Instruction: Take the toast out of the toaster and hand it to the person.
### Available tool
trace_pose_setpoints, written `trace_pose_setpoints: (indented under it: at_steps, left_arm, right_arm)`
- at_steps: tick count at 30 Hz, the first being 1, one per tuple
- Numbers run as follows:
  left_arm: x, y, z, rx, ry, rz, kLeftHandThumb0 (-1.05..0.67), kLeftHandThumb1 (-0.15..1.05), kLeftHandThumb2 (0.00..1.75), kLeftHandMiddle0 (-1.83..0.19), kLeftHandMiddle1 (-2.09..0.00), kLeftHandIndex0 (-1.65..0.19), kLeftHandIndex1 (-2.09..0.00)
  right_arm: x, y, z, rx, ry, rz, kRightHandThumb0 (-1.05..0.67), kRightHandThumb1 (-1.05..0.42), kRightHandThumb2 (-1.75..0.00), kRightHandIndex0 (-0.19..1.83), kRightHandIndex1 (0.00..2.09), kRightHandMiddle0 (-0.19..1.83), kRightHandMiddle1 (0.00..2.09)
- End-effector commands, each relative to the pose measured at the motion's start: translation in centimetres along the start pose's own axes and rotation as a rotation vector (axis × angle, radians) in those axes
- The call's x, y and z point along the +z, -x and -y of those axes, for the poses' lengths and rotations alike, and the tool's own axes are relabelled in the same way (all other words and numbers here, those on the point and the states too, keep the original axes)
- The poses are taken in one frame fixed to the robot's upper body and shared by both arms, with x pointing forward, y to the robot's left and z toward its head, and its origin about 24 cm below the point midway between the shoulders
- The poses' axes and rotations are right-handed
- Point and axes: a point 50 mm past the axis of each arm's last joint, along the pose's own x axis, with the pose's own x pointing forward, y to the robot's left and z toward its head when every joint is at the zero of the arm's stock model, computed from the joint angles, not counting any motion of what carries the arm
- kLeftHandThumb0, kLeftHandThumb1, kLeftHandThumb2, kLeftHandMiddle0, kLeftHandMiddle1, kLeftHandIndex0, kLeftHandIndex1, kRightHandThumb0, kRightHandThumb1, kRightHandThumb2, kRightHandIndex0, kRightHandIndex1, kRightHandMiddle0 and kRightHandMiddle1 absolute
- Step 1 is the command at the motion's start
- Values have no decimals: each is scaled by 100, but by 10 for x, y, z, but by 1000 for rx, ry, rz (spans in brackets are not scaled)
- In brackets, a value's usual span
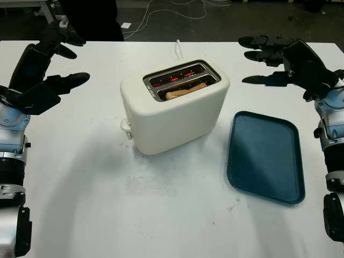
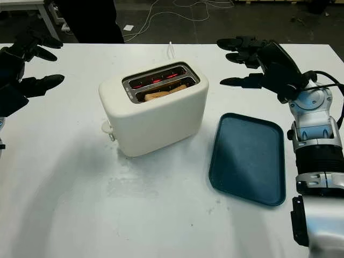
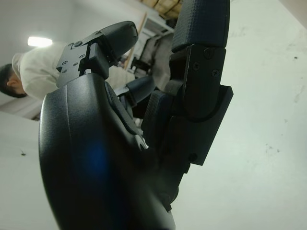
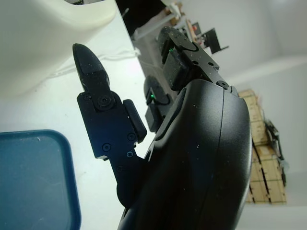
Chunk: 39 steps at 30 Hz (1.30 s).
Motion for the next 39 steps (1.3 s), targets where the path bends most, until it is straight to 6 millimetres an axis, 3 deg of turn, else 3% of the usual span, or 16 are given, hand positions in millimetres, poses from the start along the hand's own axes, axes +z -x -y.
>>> trace_pose_setpoints:
  at_steps: [1, 17, 23, 30, 39]
  left_arm:
    - [-1, 2, -2, 7, -4, -7, -105, 92, 29, 0, -147, 0, -128]
    - [-4, 4, -1, 6, 1, -15, -105, 92, 30, 0, -150, 0, -131]
    - [-6, 6, 1, -1, 34, -39, -105, 92, 29, 0, -149, 0, -130]
    - [-8, 9, 3, 0, 45, -46, -105, 92, 26, 0, -146, 0, -128]
    - [-8, 10, 3, -3, 55, -52, -105, 92, 24, 0, -146, 0, -128]
  right_arm:
    - [6, -2, 2, -12, 7, 26, -44, -76, 0, 50, 1, 50, 0]
    - [2, -3, -1, -15, -58, 9, -42, -77, 0, 47, 0, 48, 0]
    - [0, 0, -4, -12, -86, -10, -34, -77, 0, 44, 0, 45, 0]
    - [-3, 3, -5, -6, -55, -8, -45, -79, 0, 46, 1, 45, 0]
    - [-6, 4, -7, 1, -72, -32, -45, -79, 0, 46, 1, 45, 0]
